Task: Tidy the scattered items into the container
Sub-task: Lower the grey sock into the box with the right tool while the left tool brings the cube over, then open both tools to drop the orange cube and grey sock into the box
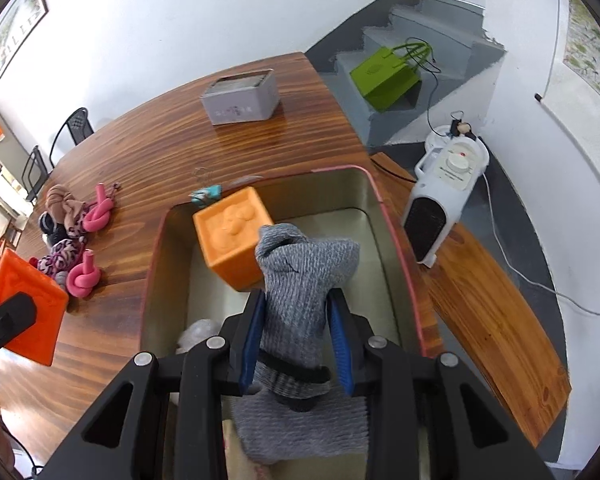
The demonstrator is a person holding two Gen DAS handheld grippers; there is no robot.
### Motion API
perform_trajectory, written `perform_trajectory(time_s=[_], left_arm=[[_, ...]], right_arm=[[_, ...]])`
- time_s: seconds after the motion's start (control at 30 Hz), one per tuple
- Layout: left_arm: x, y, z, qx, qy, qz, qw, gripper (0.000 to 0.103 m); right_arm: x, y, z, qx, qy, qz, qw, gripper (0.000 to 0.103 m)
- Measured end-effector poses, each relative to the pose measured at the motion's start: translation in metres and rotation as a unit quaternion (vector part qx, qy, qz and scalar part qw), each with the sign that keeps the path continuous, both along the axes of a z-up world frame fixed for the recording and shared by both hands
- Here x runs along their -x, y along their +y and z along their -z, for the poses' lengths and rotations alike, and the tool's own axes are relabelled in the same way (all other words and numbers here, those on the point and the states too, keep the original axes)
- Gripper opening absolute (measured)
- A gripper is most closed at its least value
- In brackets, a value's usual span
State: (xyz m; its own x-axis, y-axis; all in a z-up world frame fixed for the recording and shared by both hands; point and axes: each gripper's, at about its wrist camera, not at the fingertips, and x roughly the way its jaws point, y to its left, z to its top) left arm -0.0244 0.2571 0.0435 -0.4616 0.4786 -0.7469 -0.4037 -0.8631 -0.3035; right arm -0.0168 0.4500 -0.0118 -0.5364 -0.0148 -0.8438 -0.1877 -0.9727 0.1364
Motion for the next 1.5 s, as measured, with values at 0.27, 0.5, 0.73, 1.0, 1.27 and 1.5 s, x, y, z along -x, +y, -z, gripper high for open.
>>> perform_trajectory(time_s=[0.27, 0.5, 0.73, 1.0, 1.27, 1.5], left_arm=[[0.0, 0.041, 0.001, -0.002, 0.0, 0.045, 0.999, 0.055], [0.001, 0.06, 0.009, 0.002, -0.008, 0.071, 0.9974, 0.055], [0.005, 0.08, 0.02, 0.008, -0.021, 0.09, 0.9957, 0.056], [0.005, 0.078, 0.024, 0.003, -0.033, 0.082, 0.9961, 0.076], [0.004, 0.049, 0.016, -0.002, -0.027, 0.051, 0.9983, 0.076], [0.002, 0.007, 0.016, -0.004, -0.027, 0.012, 0.9995, 0.076]], right_arm=[[-0.017, 0.002, 0.013, 0.011, -0.026, -0.005, 1.0, 0.035], [-0.045, -0.006, 0.018, 0.043, -0.05, 0.002, 0.998, 0.035], [-0.055, -0.001, -0.001, 0.043, -0.023, 0.021, 0.999, 0.035], [-0.064, 0.01, -0.025, 0.029, 0.017, 0.051, 0.998, 0.052], [-0.064, 0.005, -0.03, 0.032, 0.028, 0.056, 0.998, 0.052], [-0.055, -0.015, -0.038, 0.034, 0.04, 0.041, 0.998, 0.052]])
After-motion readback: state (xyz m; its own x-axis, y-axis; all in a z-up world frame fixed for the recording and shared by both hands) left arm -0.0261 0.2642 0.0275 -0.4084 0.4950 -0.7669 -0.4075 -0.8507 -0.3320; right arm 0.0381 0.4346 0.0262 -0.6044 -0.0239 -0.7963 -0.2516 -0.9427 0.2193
